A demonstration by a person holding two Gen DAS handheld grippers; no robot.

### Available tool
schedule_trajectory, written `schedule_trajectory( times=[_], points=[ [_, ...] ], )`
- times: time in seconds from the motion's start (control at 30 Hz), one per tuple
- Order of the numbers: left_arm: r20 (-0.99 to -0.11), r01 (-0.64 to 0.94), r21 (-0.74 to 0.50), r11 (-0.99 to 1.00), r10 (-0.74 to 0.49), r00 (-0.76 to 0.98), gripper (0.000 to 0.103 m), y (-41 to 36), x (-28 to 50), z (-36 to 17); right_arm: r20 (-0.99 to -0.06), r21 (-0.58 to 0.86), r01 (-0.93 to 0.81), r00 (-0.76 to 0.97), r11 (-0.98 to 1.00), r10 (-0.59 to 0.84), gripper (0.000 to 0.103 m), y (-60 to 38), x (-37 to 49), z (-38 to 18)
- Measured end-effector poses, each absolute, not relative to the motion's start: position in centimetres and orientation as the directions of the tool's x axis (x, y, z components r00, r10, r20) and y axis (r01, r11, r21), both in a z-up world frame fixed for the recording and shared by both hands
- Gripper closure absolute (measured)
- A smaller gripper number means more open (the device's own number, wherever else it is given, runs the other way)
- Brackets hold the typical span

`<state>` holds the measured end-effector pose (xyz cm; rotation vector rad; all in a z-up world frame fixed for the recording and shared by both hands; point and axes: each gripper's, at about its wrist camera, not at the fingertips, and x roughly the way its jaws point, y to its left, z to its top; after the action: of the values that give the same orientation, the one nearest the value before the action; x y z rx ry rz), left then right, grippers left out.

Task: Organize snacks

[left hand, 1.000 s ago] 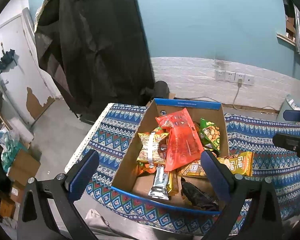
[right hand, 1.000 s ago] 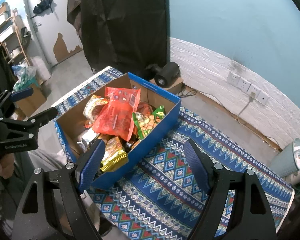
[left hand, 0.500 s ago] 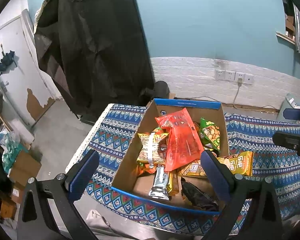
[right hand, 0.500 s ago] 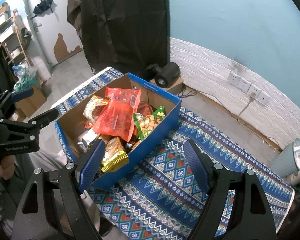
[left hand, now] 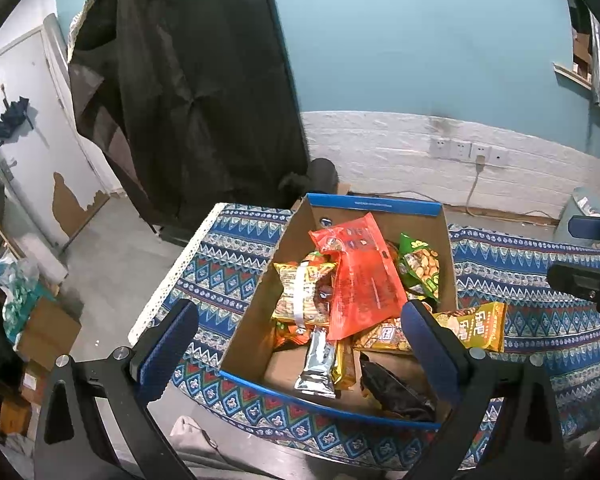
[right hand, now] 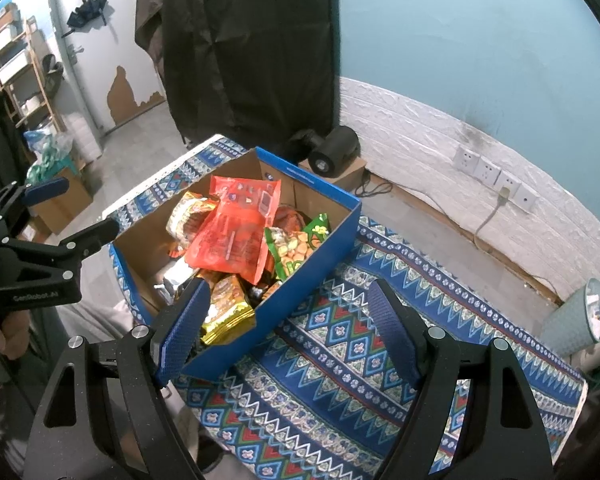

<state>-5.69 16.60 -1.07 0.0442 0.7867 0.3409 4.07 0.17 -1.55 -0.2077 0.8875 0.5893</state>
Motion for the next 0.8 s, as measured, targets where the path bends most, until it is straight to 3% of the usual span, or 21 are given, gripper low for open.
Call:
schedule_trajectory(
  times=[0.8],
  points=[
    [-0.7, -0.285, 0.127, 0.95, 0.29, 0.653, 0.001, 16.91, -5.9, -1.23, -0.778, 0.064, -0.567, 0.487, 0.821, 0.397, 0.023, 0.27, 4.08, -1.5]
  ],
)
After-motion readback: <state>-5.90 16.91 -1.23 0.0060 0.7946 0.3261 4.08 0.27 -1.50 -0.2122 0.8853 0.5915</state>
